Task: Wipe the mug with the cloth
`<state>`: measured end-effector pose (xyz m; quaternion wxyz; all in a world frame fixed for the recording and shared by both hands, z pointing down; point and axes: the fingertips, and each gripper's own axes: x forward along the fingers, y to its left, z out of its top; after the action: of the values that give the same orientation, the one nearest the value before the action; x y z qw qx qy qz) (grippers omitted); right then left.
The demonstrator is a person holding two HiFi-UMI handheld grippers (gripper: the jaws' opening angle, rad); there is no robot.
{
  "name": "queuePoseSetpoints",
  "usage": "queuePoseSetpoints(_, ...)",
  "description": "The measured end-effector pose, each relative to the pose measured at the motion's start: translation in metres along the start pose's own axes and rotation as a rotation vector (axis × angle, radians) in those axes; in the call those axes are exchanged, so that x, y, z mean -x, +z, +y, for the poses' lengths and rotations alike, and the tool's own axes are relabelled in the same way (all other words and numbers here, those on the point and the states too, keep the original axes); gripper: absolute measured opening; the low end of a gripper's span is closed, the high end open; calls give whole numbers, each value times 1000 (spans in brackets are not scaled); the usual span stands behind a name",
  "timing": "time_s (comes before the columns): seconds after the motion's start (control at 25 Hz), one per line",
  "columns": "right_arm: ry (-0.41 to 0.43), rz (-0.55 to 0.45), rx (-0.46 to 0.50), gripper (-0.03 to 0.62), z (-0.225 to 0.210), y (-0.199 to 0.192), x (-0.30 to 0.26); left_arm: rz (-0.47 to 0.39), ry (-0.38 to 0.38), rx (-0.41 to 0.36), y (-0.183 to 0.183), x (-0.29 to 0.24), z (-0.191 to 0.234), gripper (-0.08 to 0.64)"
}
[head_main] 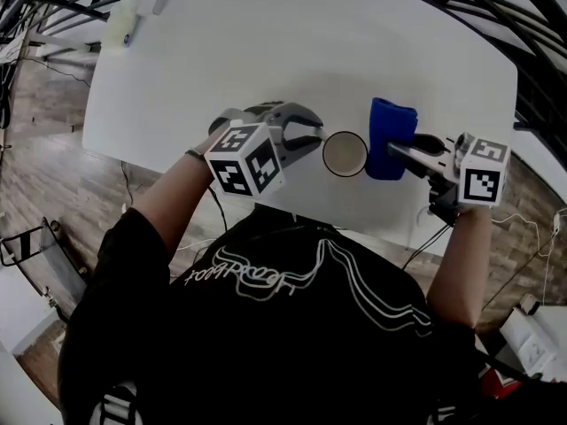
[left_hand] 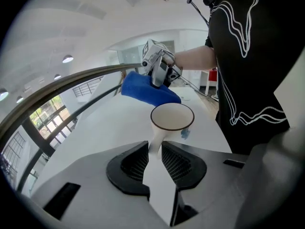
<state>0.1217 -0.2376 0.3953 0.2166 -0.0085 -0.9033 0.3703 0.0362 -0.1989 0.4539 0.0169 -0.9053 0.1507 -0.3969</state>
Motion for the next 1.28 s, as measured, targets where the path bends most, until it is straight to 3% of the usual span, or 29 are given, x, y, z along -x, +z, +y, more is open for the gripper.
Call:
queuePoseSetpoints(0.64, 127, 194, 81, 61, -11, -12, -42, -7, 88, 92, 1, -1, -2, 84)
queuePoseSetpoints(1.28, -10, 413, 107, 61, -58, -25, -91, -5, 137, 159, -11, 3, 17, 84)
